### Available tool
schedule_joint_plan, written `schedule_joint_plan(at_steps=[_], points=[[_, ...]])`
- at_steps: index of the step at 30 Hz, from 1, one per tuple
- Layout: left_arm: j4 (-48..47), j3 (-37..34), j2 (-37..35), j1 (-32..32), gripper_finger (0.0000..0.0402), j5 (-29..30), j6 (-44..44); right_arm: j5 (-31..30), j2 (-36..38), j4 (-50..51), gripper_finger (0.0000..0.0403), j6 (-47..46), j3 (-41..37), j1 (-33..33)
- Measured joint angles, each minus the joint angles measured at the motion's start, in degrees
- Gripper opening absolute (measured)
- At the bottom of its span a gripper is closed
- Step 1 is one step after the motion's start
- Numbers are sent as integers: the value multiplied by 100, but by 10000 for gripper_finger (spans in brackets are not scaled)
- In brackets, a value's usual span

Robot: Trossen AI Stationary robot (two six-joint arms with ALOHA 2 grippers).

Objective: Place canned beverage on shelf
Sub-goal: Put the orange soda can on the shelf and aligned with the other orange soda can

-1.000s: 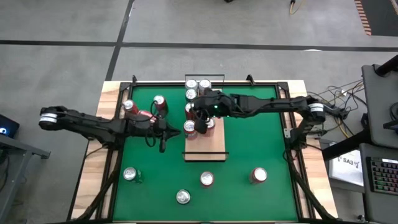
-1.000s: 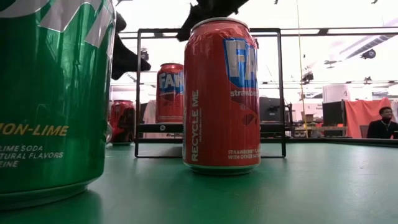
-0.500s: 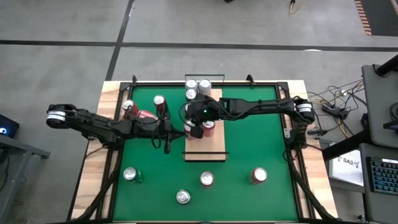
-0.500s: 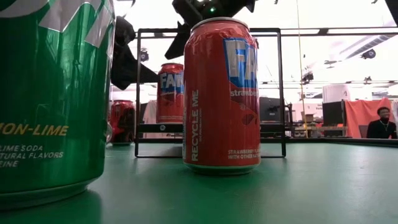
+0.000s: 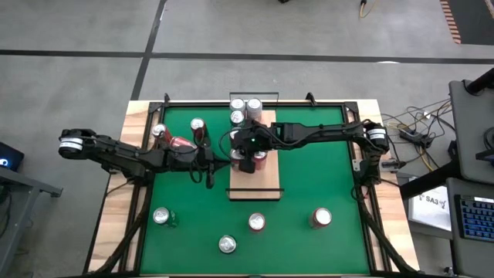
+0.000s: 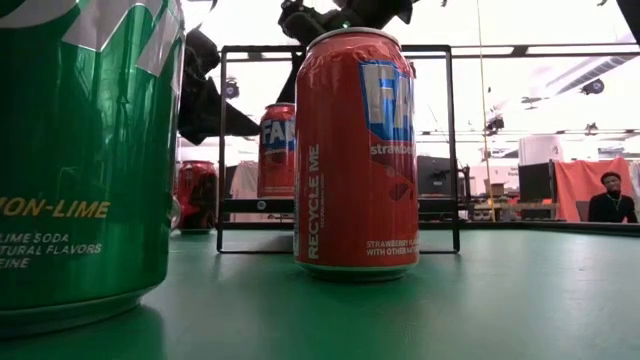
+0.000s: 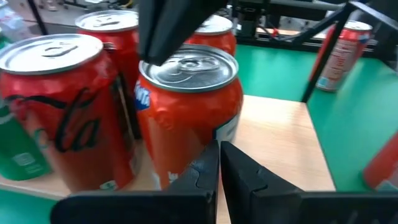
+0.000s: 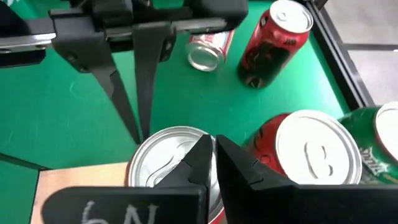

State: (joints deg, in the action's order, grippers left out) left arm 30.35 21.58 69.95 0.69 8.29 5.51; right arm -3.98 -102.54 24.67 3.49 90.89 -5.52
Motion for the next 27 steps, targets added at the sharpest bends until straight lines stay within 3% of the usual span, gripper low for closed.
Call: schedule_joint_plan(at_steps=[9,12,19,27], points=[[8,0,-2,7,0,886,102,-7,0,158,12,-252,0,0],[-14,0,-27,1,0,916,105,-35,2,201,12,-277,30,0],[68,0,-68,-74,0,-232,64,-53,28,809,12,-215,465,0],[438,2,24,-237,0,-278,133,-503,31,1407,12,-200,687,-13]])
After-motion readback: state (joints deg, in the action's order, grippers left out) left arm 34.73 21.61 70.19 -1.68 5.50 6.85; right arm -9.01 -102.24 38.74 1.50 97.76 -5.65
